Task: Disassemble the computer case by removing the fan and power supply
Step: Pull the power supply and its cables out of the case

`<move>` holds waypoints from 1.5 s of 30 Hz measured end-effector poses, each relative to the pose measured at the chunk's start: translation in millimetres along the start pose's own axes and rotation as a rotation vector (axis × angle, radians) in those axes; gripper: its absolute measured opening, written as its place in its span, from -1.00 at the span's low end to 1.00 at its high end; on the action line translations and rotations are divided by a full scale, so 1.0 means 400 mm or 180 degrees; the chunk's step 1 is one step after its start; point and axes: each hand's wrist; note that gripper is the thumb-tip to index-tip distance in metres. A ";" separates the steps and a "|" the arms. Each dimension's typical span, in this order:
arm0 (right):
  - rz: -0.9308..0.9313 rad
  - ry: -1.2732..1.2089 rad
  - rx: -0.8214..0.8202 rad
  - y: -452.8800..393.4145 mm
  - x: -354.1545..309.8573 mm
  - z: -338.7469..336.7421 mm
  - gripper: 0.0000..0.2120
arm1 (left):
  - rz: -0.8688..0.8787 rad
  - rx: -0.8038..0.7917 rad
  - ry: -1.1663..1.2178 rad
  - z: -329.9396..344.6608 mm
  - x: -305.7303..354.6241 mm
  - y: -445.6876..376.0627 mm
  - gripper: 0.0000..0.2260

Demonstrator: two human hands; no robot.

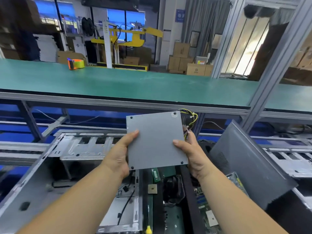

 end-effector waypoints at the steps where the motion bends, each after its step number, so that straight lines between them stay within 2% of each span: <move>1: -0.0024 -0.0033 0.0064 -0.005 0.000 -0.020 -0.23 | -0.0040 0.0014 -0.0060 0.011 -0.018 -0.010 -0.83; 3: -0.0036 -0.0056 0.0235 -0.019 -0.002 -0.060 -0.18 | -0.0040 -0.0012 -0.0315 0.027 -0.048 -0.021 -0.73; 5: -0.0057 0.0105 0.0463 -0.031 -0.008 -0.089 -0.19 | 0.0102 -0.0173 -0.1005 0.036 -0.070 -0.023 -0.70; 7: -0.0057 0.0766 0.0803 -0.048 -0.010 -0.108 -0.12 | 0.0429 -0.0314 -0.1909 0.034 -0.079 -0.023 -0.77; 8: -0.0052 0.1261 0.1002 -0.060 -0.008 -0.116 -0.05 | 0.0556 -0.0289 -0.2343 0.028 -0.082 -0.024 -0.73; 10: -0.0013 0.2152 0.1336 -0.089 0.005 -0.133 -0.05 | 0.0663 -0.0217 -0.3035 0.011 -0.087 -0.027 -0.46; 12: 0.0128 0.2614 0.1579 -0.123 0.028 -0.149 -0.09 | 0.0659 -0.0198 -0.3397 -0.003 -0.089 -0.031 -0.31; 23: 0.0657 0.3008 0.2035 -0.249 0.176 -0.182 -0.11 | 0.1476 -0.0385 -0.5202 -0.044 -0.161 -0.085 -0.25; 26: 0.0731 0.3196 0.2129 -0.271 0.219 -0.170 -0.09 | 0.1399 -0.0242 -0.5677 -0.052 -0.206 -0.089 -0.20; 31: 0.0914 0.3479 0.2142 -0.320 0.263 -0.153 -0.10 | 0.1124 0.0158 -0.6011 -0.064 -0.233 -0.102 -0.13; 39: 0.1289 0.3836 0.2036 -0.365 0.345 -0.135 -0.15 | 0.1256 0.0174 -0.5922 -0.073 -0.233 -0.104 -0.19; 45: 0.1505 0.3792 0.1969 -0.379 0.379 -0.146 -0.15 | 0.1159 0.0168 -0.5894 -0.073 -0.235 -0.107 -0.22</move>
Point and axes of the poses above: each hand's wrist, its own y-axis away from the middle knuckle, its own z-axis out of the palm, x = y × z, and after that the axes turned 5 degrees about z, right-handed
